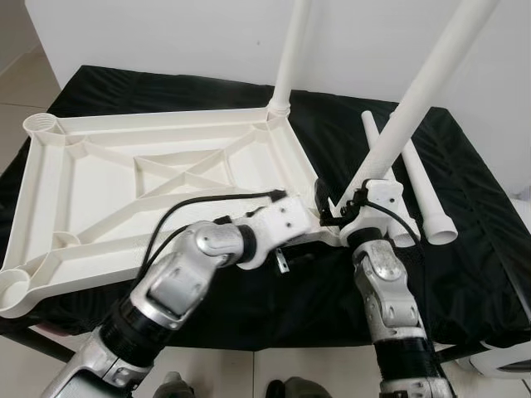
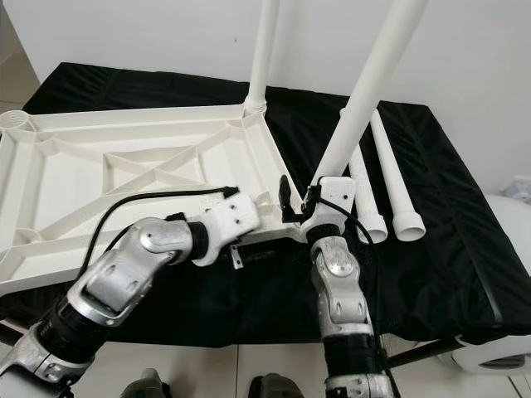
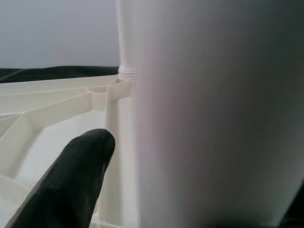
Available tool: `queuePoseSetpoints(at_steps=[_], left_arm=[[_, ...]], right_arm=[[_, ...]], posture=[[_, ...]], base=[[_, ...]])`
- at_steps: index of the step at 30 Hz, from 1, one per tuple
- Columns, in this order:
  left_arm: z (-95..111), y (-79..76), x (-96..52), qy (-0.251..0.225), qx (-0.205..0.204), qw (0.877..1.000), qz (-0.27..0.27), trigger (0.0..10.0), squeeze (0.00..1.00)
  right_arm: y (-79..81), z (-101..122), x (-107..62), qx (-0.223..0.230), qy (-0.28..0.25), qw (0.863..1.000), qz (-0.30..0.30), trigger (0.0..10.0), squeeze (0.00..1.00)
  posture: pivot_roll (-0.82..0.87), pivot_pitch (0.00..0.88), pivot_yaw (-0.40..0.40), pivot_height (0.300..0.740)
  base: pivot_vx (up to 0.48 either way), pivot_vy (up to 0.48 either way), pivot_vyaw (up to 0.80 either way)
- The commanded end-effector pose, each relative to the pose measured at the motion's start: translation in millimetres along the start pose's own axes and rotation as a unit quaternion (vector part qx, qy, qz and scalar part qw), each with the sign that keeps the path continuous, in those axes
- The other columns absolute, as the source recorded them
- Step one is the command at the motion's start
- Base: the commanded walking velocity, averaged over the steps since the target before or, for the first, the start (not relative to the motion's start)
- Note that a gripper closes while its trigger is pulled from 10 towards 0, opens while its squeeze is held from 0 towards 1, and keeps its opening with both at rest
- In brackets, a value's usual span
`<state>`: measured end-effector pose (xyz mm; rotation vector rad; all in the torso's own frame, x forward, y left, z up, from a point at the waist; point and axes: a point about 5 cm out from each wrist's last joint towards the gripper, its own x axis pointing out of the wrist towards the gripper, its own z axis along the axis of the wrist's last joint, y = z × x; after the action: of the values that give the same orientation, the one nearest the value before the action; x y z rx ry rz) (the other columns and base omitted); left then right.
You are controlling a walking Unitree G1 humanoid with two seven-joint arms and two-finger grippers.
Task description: Building children table
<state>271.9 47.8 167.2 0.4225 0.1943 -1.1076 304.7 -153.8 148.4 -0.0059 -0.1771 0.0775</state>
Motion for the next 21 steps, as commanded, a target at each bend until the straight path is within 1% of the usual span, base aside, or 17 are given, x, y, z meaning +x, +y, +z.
queuePoseSetpoints(at_steps=[1,2,4,6,7,8,9,10,11,12,14,15,16,17,19,20,21], left_arm=[[-9.2,8.3,-1.5,0.008,-0.028,0.999,0.037,10.0,0.0],[-9.2,8.3,-1.5,0.008,-0.028,0.999,0.037,10.0,0.0],[-23.9,20.5,-3.0,0.026,-0.052,0.995,0.086,10.0,0.0],[-23.9,20.5,-3.0,0.026,-0.052,0.995,0.086,10.0,0.0],[-27.6,28.2,-4.4,0.026,-0.066,0.99,0.121,10.0,0.0],[-27.3,37.3,-6.7,0.013,-0.083,0.983,0.162,10.0,0.0],[-26.2,42.9,-8.5,0.003,-0.096,0.978,0.187,10.0,0.0],[-25.1,45.9,-9.7,-0.003,-0.102,0.974,0.2,10.0,0.0],[-25.1,45.9,-9.7,-0.003,-0.102,0.974,0.2,10.0,0.0],[-21.6,50.2,-11.9,-0.016,-0.101,0.97,0.222,10.0,0.0],[-15.6,57.1,-16.2,-0.035,-0.11,0.959,0.258,10.0,0.0],[-15.6,57.1,-16.2,-0.035,-0.11,0.959,0.258,10.0,0.0],[-11.1,60.1,-19.2,-0.044,-0.106,0.954,0.279,10.0,0.0],[-6.3,63.2,-23.0,-0.057,-0.114,0.945,0.301,10.0,0.0],[-6.3,63.2,-23.0,-0.057,-0.114,0.945,0.301,10.0,0.0],[-1.5,67.2,-27.9,-0.084,-0.131,0.932,0.328,10.0,0.0],[0.4,70.0,-33.3,-0.106,-0.151,0.916,0.357,10.0,0.0]], right_arm=[[-6.1,-2.1,1.2,0.0,0.003,1.0,-0.006,10.0,0.0],[-6.1,-2.1,1.2,0.0,0.003,1.0,-0.006,10.0,0.0],[-10.1,-1.3,3.7,-0.005,0.001,1.0,-0.005,10.0,0.0],[-10.1,-1.3,3.7,-0.005,0.001,1.0,-0.005,10.0,0.0],[-11.1,-1.2,4.2,-0.006,0.001,1.0,-0.002,10.0,0.0],[-12.4,-1.4,4.5,-0.007,0.002,1.0,0.001,10.0,0.0],[-13.1,-1.5,4.7,-0.007,0.002,1.0,0.003,10.0,0.0],[-13.7,-1.6,4.8,-0.007,0.002,1.0,0.004,10.0,0.0],[-13.7,-1.6,4.8,-0.007,0.002,1.0,0.004,10.0,0.0],[-14.1,-1.8,4.8,-0.006,0.003,1.0,0.007,10.0,0.0],[-14.9,-2.7,4.4,-0.004,0.004,1.0,0.009,10.0,0.0],[-14.9,-2.7,4.4,-0.004,0.004,1.0,0.009,10.0,0.0],[-14.7,-3.3,4.0,-0.004,0.004,1.0,0.012,10.0,0.0],[-14.2,-3.9,3.5,-0.002,0.005,1.0,0.014,10.0,0.0],[-14.2,-3.9,3.5,-0.002,0.005,1.0,0.014,10.0,0.0],[-13.9,-4.8,3.4,0.001,0.006,1.0,0.015,10.0,0.0],[-13.6,-5.2,3.2,0.003,0.006,1.0,0.017,10.0,0.0]], posture=[[0.04,0.016,-0.094,0.74],[0.04,0.016,-0.094,0.74],[0.04,0.022,-0.095,0.74],[0.04,0.022,-0.095,0.74],[0.03,0.022,-0.093,0.74],[0.03,0.027,-0.092,0.74],[0.03,0.028,-0.092,0.74],[0.03,0.028,-0.091,0.74],[0.03,0.028,-0.091,0.74],[0.02,0.031,-0.091,0.74],[0.02,0.034,-0.09,0.74],[0.02,0.034,-0.09,0.74],[0.02,0.036,-0.087,0.74],[0.02,0.036,-0.083,0.74],[0.02,0.036,-0.083,0.74],[0.02,0.038,-0.081,0.74],[0.01,0.039,-0.081,0.74]], base=[[0.0,0.0,0.0],[0.0,0.0,0.0],[0.0,0.0,0.0],[0.0,0.0,0.0],[0.0,0.0,0.0],[0.0,0.0,0.0],[0.0,0.0,0.0],[0.0,0.0,0.0],[0.0,0.0,0.0],[0.0,0.0,0.0],[0.0,0.0,0.0],[0.0,0.0,0.0],[0.0,0.0,0.0],[0.0,0.0,0.0],[0.0,0.0,0.0],[0.0,0.0,0.0],[0.0,0.0,0.0]])
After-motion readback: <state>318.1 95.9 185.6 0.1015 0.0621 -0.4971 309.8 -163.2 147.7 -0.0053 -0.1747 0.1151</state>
